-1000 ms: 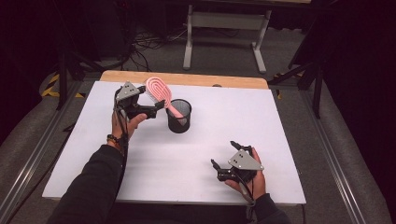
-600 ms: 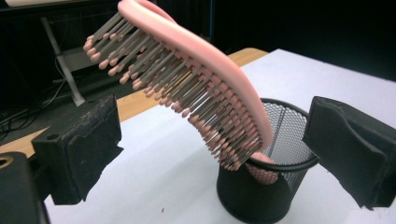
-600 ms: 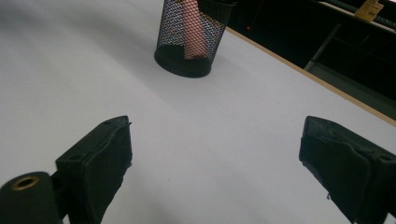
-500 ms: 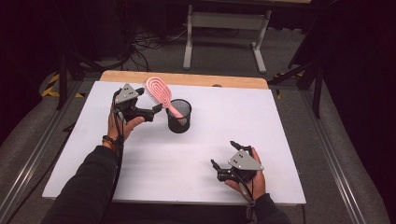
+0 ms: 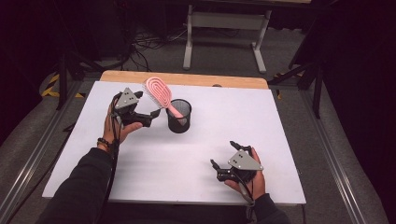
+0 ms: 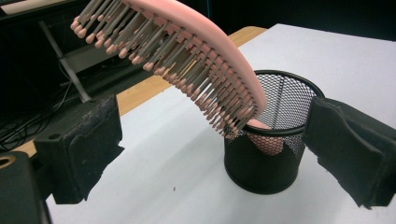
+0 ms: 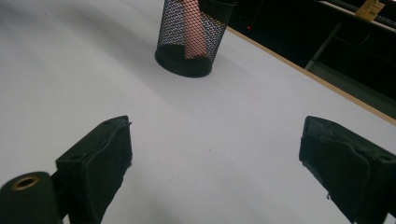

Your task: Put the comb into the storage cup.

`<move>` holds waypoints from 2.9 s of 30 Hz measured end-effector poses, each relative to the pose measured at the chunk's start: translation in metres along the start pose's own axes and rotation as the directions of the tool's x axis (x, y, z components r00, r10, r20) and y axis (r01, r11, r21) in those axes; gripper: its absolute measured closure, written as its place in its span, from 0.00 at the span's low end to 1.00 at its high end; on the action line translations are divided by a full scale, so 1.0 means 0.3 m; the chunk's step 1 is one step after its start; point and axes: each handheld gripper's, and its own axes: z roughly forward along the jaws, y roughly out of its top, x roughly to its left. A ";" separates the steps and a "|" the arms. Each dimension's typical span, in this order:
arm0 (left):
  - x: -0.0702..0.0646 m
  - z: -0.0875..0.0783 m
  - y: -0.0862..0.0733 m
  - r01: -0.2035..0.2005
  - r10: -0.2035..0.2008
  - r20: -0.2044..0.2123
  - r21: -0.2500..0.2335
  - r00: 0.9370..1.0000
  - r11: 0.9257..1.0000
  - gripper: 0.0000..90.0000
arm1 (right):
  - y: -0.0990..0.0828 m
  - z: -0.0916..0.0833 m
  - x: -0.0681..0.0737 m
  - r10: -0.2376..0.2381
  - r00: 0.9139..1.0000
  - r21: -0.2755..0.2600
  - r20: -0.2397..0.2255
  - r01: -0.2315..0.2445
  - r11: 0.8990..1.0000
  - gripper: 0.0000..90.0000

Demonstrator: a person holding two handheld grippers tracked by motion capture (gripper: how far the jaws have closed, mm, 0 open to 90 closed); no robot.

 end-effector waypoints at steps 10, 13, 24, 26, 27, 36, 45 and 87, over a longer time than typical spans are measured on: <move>-0.016 -0.018 -0.023 -0.023 0.023 0.006 0.001 1.000 1.000 0.06 | 0.000 -0.001 0.000 0.000 1.000 -0.001 0.001 0.000 1.000 0.11; -0.025 -0.023 -0.029 -0.042 0.042 0.005 0.004 0.999 0.999 0.06 | 0.000 -0.001 0.000 -0.001 1.000 -0.001 0.001 0.001 1.000 0.11; -0.054 -0.043 -0.069 -0.066 0.066 0.029 -0.004 0.997 0.998 0.06 | 0.003 -0.003 0.002 0.004 1.000 -0.007 -0.002 -0.004 1.000 0.11; -0.058 -0.047 -0.075 -0.066 0.066 0.036 -0.004 0.997 0.998 0.06 | 0.004 -0.004 0.002 0.000 1.000 -0.006 -0.001 0.000 1.000 0.11; -0.061 -0.050 -0.079 -0.067 0.067 0.041 -0.003 0.997 0.998 0.06 | 0.004 -0.004 0.003 -0.002 1.000 -0.007 0.000 0.002 1.000 0.12; -0.085 -0.083 -0.102 -0.074 0.075 0.055 -0.034 0.996 0.997 0.06 | 0.007 -0.006 0.003 -0.006 1.000 -0.013 0.002 0.006 1.000 0.11; -0.128 -0.103 -0.129 -0.081 0.086 0.088 -0.062 0.992 0.995 0.06 | 0.010 -0.006 0.009 -0.020 1.000 -0.010 0.003 0.020 1.000 0.11; -0.268 -0.205 -0.141 -0.214 0.225 0.183 -0.078 0.957 0.974 0.05 | 0.018 -0.019 0.014 -0.039 0.999 -0.045 -0.017 0.038 0.998 0.10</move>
